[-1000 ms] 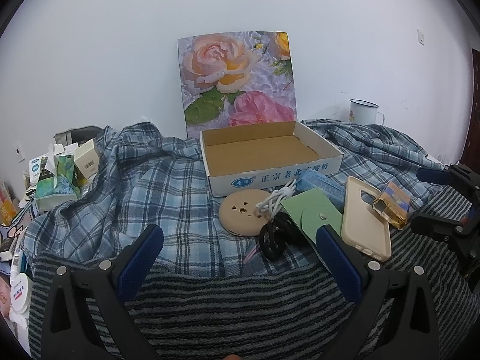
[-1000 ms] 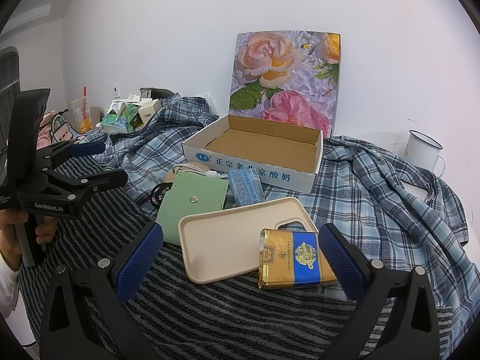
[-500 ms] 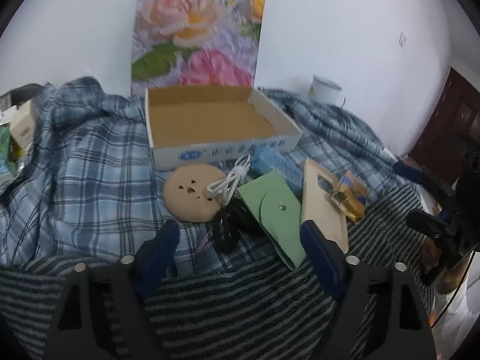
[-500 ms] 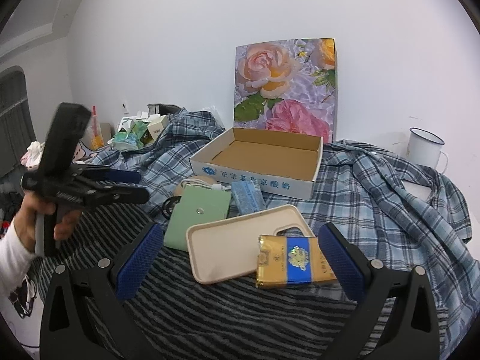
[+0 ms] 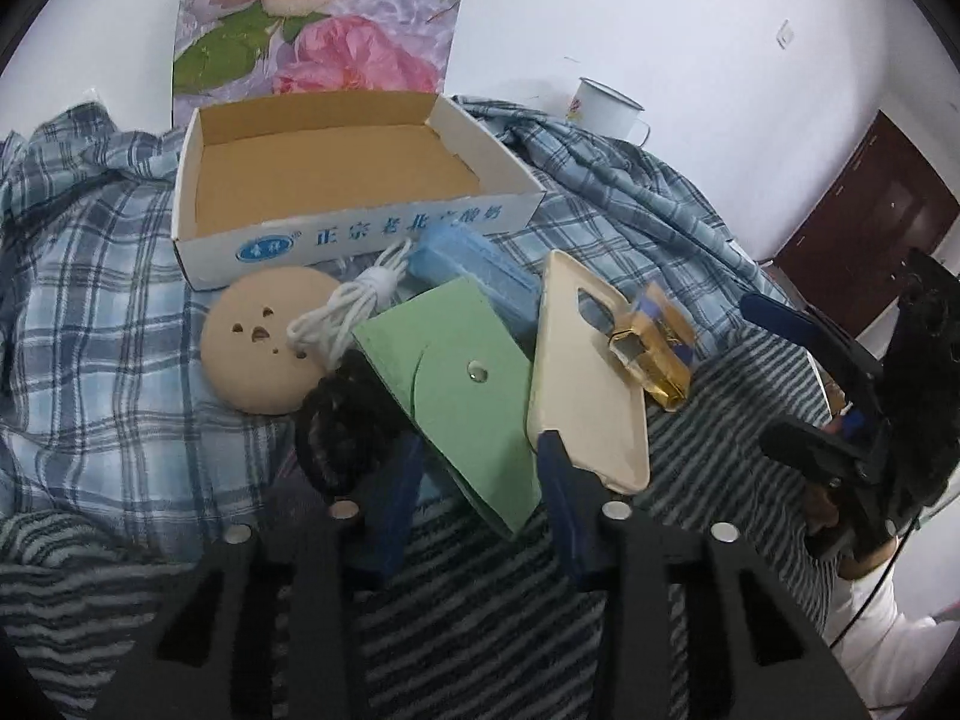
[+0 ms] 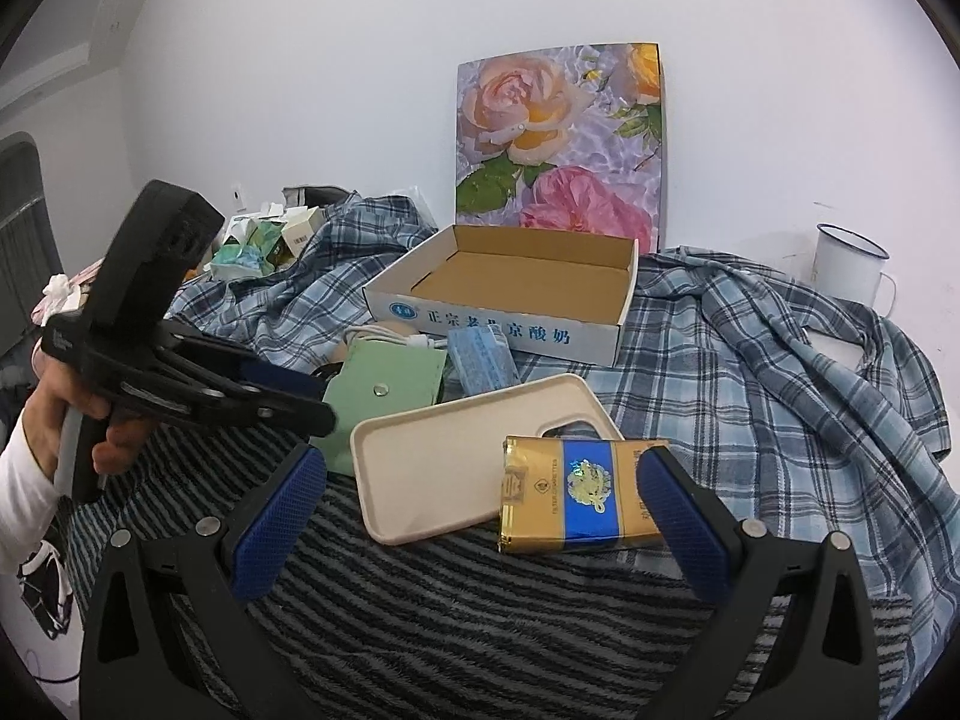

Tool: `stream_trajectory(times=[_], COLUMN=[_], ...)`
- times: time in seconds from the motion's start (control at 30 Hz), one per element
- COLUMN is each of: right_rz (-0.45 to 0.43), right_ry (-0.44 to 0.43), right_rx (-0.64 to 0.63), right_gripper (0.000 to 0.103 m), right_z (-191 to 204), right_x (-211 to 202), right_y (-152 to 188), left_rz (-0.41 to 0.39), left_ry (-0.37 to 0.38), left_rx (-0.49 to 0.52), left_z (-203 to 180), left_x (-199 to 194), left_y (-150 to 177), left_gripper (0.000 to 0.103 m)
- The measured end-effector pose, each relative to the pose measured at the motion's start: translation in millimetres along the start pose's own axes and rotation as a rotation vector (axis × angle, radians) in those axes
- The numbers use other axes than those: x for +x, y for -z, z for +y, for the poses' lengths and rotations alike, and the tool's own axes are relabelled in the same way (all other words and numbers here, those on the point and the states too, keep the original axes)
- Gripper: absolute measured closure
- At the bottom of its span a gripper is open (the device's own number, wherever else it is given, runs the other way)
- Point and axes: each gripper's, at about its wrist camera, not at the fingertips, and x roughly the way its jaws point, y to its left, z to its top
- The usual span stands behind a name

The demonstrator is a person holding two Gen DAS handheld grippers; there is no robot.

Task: Organize soft objects
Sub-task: 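Grasp the green snap wallet with the left tool while the right tool grasps the gold-blue cigarette pack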

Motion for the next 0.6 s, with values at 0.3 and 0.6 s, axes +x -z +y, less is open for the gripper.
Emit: stream_trajectory(times=[0.3,0.6], right_rz=[0.009,-0.014], right_ry=[0.014,-0.023], right_rx=[-0.016,0.018], right_gripper=[0.000,0.000], right_z=[3.1,-1.1], right_x=[1.8,-3.4], right_y=[0.2,-0.4], left_rz=[-0.004,-0.073], left_ry=[0.153,0.236], left_rx=[-0.174,-0.235], left_z=[23.6,33.6], left_x=[19.8,23.8], left_y=[-3.7,-2.2], left_gripper=[0.069,0.095])
